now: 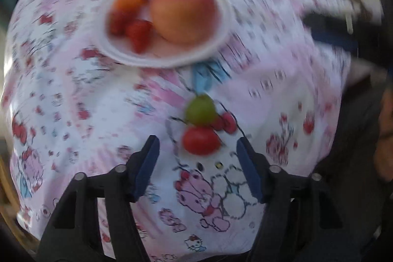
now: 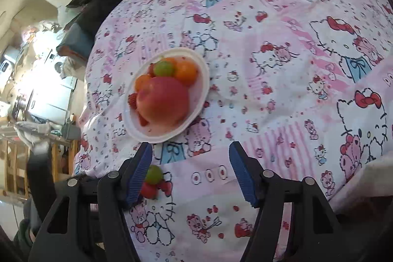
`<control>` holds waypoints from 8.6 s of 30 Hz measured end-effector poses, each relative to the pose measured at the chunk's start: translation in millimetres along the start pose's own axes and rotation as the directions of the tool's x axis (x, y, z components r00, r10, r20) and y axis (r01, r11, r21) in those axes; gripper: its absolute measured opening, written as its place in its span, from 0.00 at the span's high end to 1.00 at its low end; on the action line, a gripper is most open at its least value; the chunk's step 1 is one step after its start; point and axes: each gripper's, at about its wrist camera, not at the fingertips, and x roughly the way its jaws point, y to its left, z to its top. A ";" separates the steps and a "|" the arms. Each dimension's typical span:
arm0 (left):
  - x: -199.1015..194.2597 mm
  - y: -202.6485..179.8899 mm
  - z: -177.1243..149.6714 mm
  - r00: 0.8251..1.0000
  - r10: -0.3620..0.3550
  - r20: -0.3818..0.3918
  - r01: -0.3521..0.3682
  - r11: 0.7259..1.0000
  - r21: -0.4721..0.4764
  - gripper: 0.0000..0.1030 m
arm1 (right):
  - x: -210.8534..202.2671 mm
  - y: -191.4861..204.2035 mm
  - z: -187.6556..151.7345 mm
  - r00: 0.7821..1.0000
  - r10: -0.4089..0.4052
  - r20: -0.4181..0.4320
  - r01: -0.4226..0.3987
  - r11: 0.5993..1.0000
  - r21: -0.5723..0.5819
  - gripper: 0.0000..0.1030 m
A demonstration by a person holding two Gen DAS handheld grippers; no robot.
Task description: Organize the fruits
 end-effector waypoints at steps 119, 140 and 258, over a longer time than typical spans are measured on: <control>5.1 110.7 140.1 0.966 0.042 0.254 0.052 0.935 -0.351 0.64 | 110.9 1.2 114.9 0.980 0.031 -0.194 -0.038 0.999 -0.032 0.68; -6.8 96.4 141.1 0.958 0.084 0.275 0.002 0.955 -0.296 0.29 | 110.0 -2.8 115.2 0.981 0.049 -0.185 -0.046 0.999 0.020 0.38; -117.2 63.2 -18.7 0.781 0.333 0.528 -0.102 0.903 -0.418 0.00 | -31.0 80.3 -12.9 0.913 -0.160 0.375 0.284 0.909 -0.305 0.00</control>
